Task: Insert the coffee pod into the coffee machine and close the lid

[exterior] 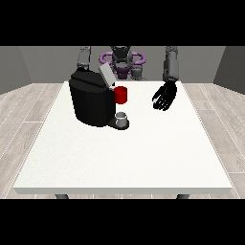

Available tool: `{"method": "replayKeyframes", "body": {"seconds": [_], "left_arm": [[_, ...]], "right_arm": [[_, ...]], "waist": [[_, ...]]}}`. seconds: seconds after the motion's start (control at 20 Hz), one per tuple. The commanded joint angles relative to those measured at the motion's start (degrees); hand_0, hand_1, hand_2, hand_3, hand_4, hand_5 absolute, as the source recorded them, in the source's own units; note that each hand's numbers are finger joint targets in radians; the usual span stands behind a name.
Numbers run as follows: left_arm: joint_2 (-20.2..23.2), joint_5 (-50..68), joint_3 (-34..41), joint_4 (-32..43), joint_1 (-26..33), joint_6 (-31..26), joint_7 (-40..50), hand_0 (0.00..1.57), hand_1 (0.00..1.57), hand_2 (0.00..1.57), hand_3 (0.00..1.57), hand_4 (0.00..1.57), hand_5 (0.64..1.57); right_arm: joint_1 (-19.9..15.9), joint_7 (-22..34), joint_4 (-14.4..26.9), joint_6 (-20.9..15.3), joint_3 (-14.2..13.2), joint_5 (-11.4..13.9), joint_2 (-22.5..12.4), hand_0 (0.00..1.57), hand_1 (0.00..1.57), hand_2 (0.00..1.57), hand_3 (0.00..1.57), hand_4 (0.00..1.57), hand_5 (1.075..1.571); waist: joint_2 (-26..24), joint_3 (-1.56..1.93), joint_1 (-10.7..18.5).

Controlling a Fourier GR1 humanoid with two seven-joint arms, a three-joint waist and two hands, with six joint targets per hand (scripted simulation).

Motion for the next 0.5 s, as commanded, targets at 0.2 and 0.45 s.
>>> {"method": "replayKeyframes", "body": {"seconds": [0.2, 0.45], "left_arm": [[0.6, -9.5, -5.3, 5.0, -0.6, 1.2, 1.1, 0.87, 0.87, 1.02, 0.88, 0.34, 1.571], [0.6, -11.6, -5.4, 9.0, -3.1, -2.0, 0.9, 0.79, 0.79, 0.96, 0.85, 0.39, 1.571]], "right_arm": [[0.5, -3.1, 2.9, 0.4, 0.4, -1.8, 1.0, 0.00, 0.00, 0.00, 0.00, 0.00, 1.571], [-0.7, -2.1, 4.9, 0.0, -1.2, -0.7, 0.7, 0.00, 0.00, 0.00, 0.00, 0.00, 1.571]], "waist": [[-0.1, 0.03, -0.6], [-1.2, 0.02, 0.0]]}}
